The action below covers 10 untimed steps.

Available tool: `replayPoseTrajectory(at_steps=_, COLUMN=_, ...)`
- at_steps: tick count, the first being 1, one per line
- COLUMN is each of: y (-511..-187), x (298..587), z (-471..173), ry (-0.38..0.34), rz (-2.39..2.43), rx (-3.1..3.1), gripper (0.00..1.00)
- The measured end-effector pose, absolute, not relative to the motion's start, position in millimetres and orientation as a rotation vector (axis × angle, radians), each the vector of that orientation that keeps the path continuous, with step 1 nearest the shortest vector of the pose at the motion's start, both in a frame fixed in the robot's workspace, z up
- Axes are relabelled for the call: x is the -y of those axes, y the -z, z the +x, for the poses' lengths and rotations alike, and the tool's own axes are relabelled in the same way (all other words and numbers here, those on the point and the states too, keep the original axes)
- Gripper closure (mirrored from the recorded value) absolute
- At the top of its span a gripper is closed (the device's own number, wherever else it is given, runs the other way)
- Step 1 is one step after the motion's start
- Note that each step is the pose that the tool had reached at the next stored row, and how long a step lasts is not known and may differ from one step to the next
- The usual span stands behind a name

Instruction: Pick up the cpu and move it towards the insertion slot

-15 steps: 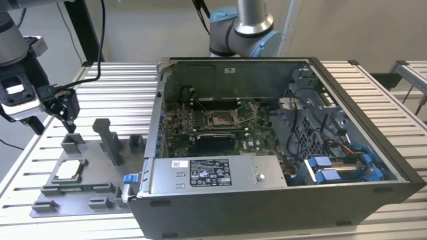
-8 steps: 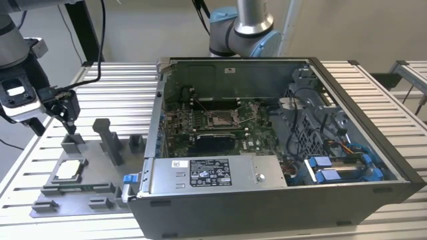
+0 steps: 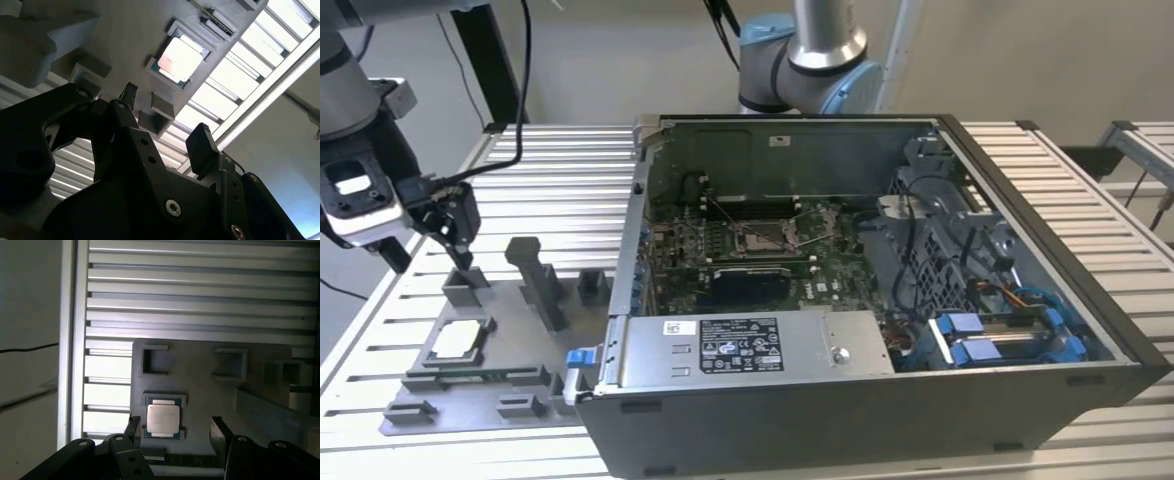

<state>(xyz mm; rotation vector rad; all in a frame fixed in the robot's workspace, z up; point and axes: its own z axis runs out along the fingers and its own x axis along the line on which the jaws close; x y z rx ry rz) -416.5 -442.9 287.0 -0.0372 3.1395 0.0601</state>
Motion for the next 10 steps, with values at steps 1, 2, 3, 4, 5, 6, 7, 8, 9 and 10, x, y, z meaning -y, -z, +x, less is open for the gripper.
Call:
replayPoseTrajectory(at_steps=1, y=-286.6, x=442.9, z=-416.6, ry=-0.060, rz=-0.037, rx=-3.140, gripper=0.00)
replayPoseTrajectory(at_steps=2, y=-286.2, x=442.9, z=-416.7, ry=-0.060, rz=-0.037, rx=-3.140, gripper=0.00)
replayPoseTrajectory(at_steps=3, y=-285.8, x=442.9, z=-416.9, ry=-0.060, rz=-0.037, rx=-3.140, gripper=0.00)
replayPoseTrajectory(at_steps=4, y=-285.3, x=442.9, z=-417.1, ry=-0.060, rz=-0.037, rx=-3.140, gripper=0.00)
replayPoseTrajectory(at_steps=5, y=-284.8, x=442.9, z=-417.3, ry=-0.060, rz=-0.037, rx=-3.140, gripper=0.00)
replayPoseTrajectory(at_steps=6, y=-284.2, x=442.9, z=-417.4, ry=-0.060, rz=-0.037, rx=-3.140, gripper=0.00)
replayPoseTrajectory(at_steps=7, y=-283.6, x=442.9, z=-417.5, ry=-0.060, rz=-0.037, rx=-3.139, gripper=0.00)
replayPoseTrajectory(at_steps=8, y=-283.1, x=442.9, z=-417.7, ry=-0.060, rz=-0.037, rx=-3.140, gripper=0.00)
replayPoseTrajectory(at_steps=9, y=-282.5, x=442.9, z=-417.8, ry=-0.060, rz=-0.037, rx=-3.140, gripper=0.00)
replayPoseTrajectory(at_steps=10, y=-281.9, x=442.9, z=-417.9, ry=-0.060, rz=-0.037, rx=-3.140, gripper=0.00)
